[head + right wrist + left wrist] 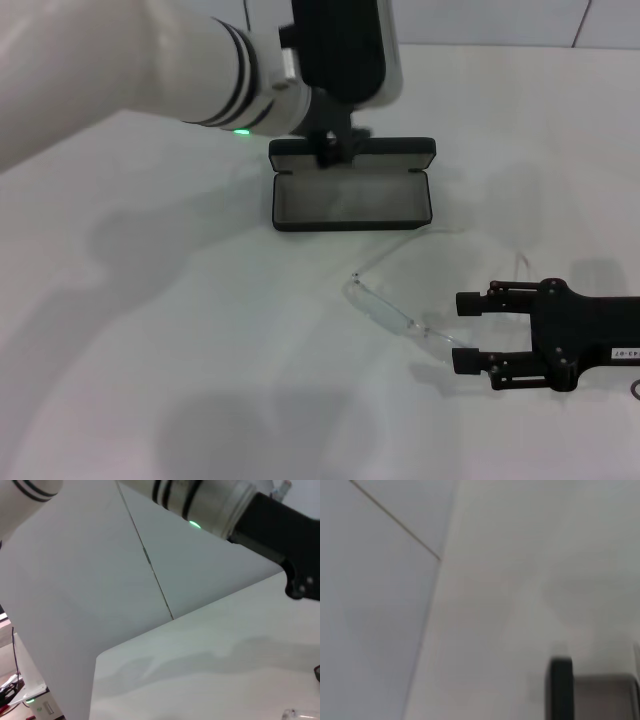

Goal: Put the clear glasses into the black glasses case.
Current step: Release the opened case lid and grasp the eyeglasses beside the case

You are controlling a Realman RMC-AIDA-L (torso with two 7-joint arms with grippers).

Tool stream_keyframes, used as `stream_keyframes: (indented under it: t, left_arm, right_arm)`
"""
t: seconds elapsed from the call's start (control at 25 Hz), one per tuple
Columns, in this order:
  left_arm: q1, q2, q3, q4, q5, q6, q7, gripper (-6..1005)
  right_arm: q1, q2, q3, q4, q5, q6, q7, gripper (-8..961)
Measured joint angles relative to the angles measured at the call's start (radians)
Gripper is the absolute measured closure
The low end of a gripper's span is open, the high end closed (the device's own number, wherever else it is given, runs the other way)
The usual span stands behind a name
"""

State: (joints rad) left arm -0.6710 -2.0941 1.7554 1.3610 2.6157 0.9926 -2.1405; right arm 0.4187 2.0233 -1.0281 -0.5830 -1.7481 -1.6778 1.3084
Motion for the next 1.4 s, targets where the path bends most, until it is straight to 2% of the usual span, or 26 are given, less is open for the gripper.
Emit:
stream_keyframes:
  t: [0.04,0.08,0.2,0.36,0.52,0.6,0.68,0.72,0.76,0.8,0.88,1.0,1.08,1.24,1.4]
  left_arm:
    - [0.0,0.0,0.0,0.0,0.0,0.0,0.0,749]
    - [0.075,0.003,-0.02,0.107,-0.076,-0.026,0.024,748]
    - [0.168,0.005,-0.067,0.216,-0.23,-0.036,0.099,746]
    - [0.352,0.008,-0.156,0.314,-0.603,-0.023,0.32,742]
    - [0.531,0.007,-0.221,0.298,-0.95,0.035,0.571,737]
    - [0.607,0.006,-0.236,0.239,-1.116,0.094,0.721,735]
    - [0.652,0.006,-0.244,0.165,-1.253,0.163,0.832,732]
    - [0.665,0.007,-0.252,0.105,-1.321,0.212,0.883,731]
    - [0.673,0.008,-0.264,0.034,-1.38,0.272,0.931,730]
    - [0.673,0.009,-0.281,-0.023,-1.405,0.325,0.958,729]
    - [0.662,0.01,-0.338,-0.154,-1.418,0.441,0.985,726]
    - [0.633,0.013,-0.425,-0.308,-1.365,0.552,0.983,723]
    - [0.605,0.012,-0.485,-0.408,-1.317,0.595,0.977,721]
    - [0.583,0.011,-0.545,-0.52,-1.284,0.608,0.973,716]
    - [0.589,0.009,-0.586,-0.555,-1.271,0.61,1.004,530]
  right_arm:
    - [-0.001,0.0,0.0,0.0,0.001,-0.001,0.0,228]
    - [-0.002,0.0,0.0,0.0,0.004,-0.002,0.0,228]
    - [-0.006,-0.002,0.001,0.0,0.015,-0.004,0.001,228]
    - [-0.009,-0.009,0.003,-0.007,0.032,-0.012,0.014,229]
    - [-0.011,-0.014,0.005,-0.071,0.024,-0.019,0.082,230]
    - [-0.011,-0.018,0.005,-0.131,0.003,-0.017,0.16,230]
    - [-0.009,-0.03,0.005,-0.208,-0.011,-0.014,0.285,231]
    - [-0.009,-0.03,0.005,-0.208,-0.011,-0.014,0.285,231]
    - [0.01,-0.047,0.004,-0.276,-0.029,-0.014,0.411,231]
    - [0.015,-0.049,0.004,-0.282,-0.033,-0.015,0.423,231]
    - [0.064,-0.062,0.0,-0.323,-0.071,-0.022,0.517,232]
    - [0.159,-0.07,-0.006,-0.404,-0.171,-0.052,0.672,233]
    - [0.217,-0.065,-0.009,-0.484,-0.268,-0.099,0.781,233]
    - [0.323,-0.045,-0.035,-0.574,-0.418,-0.165,0.925,233]
    - [0.487,-0.035,-0.15,-0.587,-0.582,-0.223,1.092,233]
